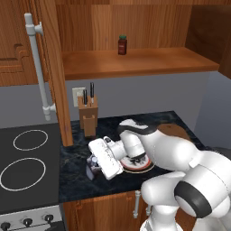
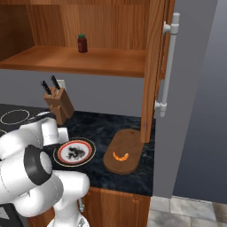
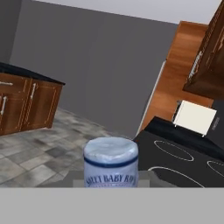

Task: Pick the shrimp from the plate and place it on the cutting board. Then pick the condiment bottle from the cabinet and place it next to the cutting board.

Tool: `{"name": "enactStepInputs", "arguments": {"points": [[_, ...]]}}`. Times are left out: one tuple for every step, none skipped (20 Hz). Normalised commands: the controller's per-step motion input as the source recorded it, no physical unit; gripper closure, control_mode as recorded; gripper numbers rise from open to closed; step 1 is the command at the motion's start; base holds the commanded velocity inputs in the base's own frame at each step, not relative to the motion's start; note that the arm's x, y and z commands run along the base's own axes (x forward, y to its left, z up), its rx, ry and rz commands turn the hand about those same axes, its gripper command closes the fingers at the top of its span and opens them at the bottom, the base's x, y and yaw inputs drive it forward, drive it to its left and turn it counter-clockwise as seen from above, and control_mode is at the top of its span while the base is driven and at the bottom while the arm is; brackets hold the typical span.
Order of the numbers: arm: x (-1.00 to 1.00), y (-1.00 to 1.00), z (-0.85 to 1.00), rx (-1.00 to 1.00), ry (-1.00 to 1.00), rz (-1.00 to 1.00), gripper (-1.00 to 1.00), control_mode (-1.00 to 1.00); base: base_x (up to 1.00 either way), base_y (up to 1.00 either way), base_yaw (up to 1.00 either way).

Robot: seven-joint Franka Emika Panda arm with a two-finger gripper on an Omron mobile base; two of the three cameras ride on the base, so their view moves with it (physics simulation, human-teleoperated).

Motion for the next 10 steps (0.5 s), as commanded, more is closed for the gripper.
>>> {"name": "enactStepInputs", "arguments": {"points": [[0.0,0.0,-0.33,0.0,0.0,0.0,1.0,-1.0,0.0,0.0,0.0],[0.0,0.0,-0.32,0.0,0.0,0.0,1.0,-1.0,0.0,0.0,0.0],[0.0,0.0,-0.32,0.0,0.0,0.0,1.0,-1.0,0.0,0.0,0.0],[0.0,0.0,-0.31,0.0,0.0,0.0,1.0,-1.0,0.0,0.0,0.0],[0.01,0.0,-0.29,0.0,0.0,0.0,1.0,-1.0,0.0,0.0,0.0],[0.01,0.0,-0.29,0.0,0.0,0.0,1.0,-1.0,0.0,0.0,0.0],[0.02,0.0,-0.28,0.0,0.0,0.0,1.0,-1.0,0.0,0.0,0.0],[0.04,0.0,-0.25,0.0,0.0,0.0,1.0,-1.0,0.0,0.0,0.0],[0.06,0.0,-0.26,0.0,0.0,0.0,1.0,-1.0,0.0,0.0,0.0],[0.09,0.0,-0.25,0.0,0.0,0.0,1.0,-1.0,0.0,0.0,0.0]]}}
